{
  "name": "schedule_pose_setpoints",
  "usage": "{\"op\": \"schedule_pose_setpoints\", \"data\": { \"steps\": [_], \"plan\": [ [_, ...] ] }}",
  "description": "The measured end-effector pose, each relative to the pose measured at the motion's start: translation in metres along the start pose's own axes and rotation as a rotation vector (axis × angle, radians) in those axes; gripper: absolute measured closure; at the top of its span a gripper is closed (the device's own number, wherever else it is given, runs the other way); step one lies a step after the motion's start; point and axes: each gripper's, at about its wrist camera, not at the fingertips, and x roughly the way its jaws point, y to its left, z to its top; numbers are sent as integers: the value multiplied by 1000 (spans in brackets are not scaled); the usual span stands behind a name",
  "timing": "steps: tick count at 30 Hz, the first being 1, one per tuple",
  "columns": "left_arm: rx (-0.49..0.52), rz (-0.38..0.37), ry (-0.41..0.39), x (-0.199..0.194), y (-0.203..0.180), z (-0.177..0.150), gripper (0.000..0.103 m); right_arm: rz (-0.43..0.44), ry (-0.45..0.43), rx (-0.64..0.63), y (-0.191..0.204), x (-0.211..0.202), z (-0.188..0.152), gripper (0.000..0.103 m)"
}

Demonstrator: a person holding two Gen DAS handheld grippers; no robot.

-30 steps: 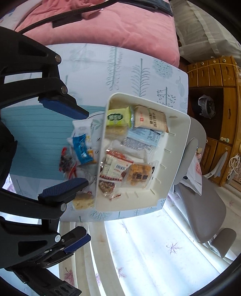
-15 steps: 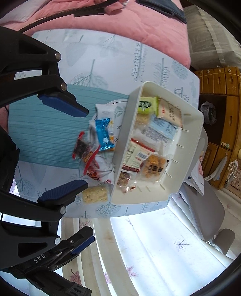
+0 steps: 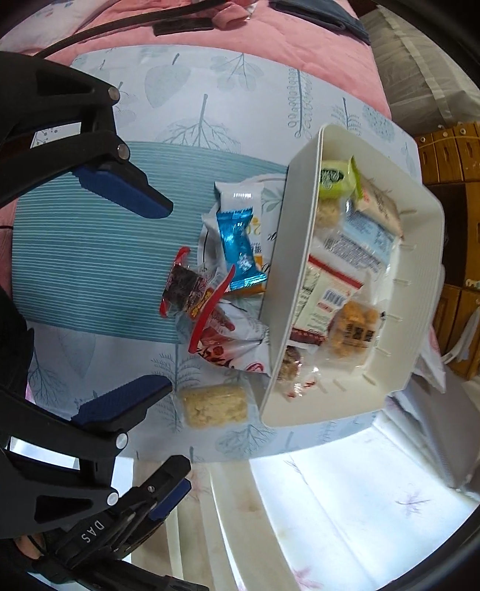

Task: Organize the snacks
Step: 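Withdraw both open tools from the basket toward the remaining snacks, then grasp clear yellow crumbly snack bag with right tool while left grasps red-white snack bag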

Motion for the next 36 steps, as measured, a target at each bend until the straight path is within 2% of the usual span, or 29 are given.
{"op": "schedule_pose_setpoints", "data": {
  "steps": [8,14,20,23,32,36],
  "plan": [
    [105,65,14,35,-32,14,17,-33,97,-3,-19,39,-10,31],
    [163,110,53,69,-55,28,17,-78,127,-57,-27,69,-15,31],
    [192,159,83,92,-69,40,16,-109,102,-156,-29,86,-17,31],
    [198,191,87,101,-75,47,16,-74,99,-175,-30,92,-15,31],
    [172,180,125,122,-87,61,16,-54,99,-247,-22,108,-9,32],
    [166,181,132,126,-93,64,20,-68,95,-266,-20,110,-8,40]
  ]
}}
